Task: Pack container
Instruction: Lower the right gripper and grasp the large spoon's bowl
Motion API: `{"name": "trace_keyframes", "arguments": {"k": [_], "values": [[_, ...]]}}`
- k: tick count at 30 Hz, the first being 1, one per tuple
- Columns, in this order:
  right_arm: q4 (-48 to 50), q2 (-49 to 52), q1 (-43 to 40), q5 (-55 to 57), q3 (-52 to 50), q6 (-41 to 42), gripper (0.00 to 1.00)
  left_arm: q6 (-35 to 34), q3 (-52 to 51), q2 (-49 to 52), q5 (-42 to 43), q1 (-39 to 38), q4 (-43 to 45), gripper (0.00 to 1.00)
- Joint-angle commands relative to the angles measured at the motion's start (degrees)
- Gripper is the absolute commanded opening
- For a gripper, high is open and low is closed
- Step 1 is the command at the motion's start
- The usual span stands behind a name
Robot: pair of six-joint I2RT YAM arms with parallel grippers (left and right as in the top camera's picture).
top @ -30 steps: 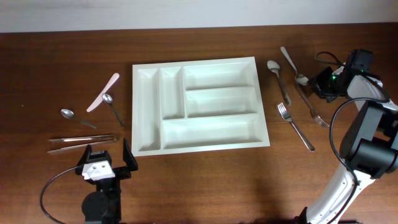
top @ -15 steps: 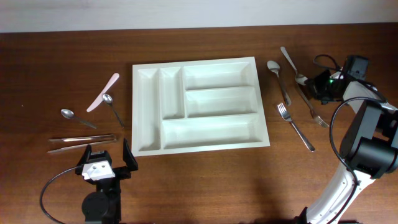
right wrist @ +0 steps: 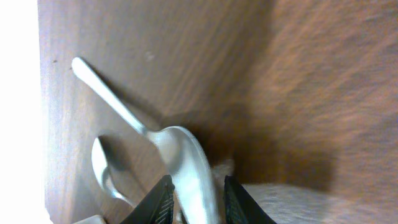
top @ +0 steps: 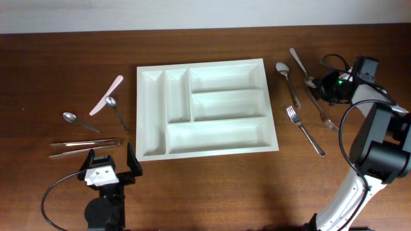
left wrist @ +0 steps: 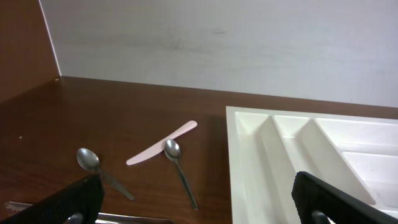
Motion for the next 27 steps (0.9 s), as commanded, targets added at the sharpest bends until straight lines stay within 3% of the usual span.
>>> {"name": "trace_keyframes", "arguments": {"k": [1,10,12,14,27], "values": [[1.0,0.7,1.6,-0.6,-0.5,1.5,0.27,0.9,-0.4,-0.5,0.6,-0.2,0.1,0.99],[1.2,0.7,2.3,-0.2,-0.5,1.6,0.27,0.9,-0.4,-0.5,0.6,-0.2,0.1,0.99],[0.7,0.7,2.3,0.2,-0.5,1.5,0.19,0.9,-0.4,-0.5,0.6,-0.2,0.1,0.99],[0.2,0.7,2.3,0.4,-0.5,1.5,0.04,0.9,-0.4,-0.5,0.6,-0.2,0.1,0.99],[0.8,0.8,2.3,1.4,-1.5,0.8,0.04,0.9,-0.4,-0.5,0.6,-0.2,0.1,0.99]]}}
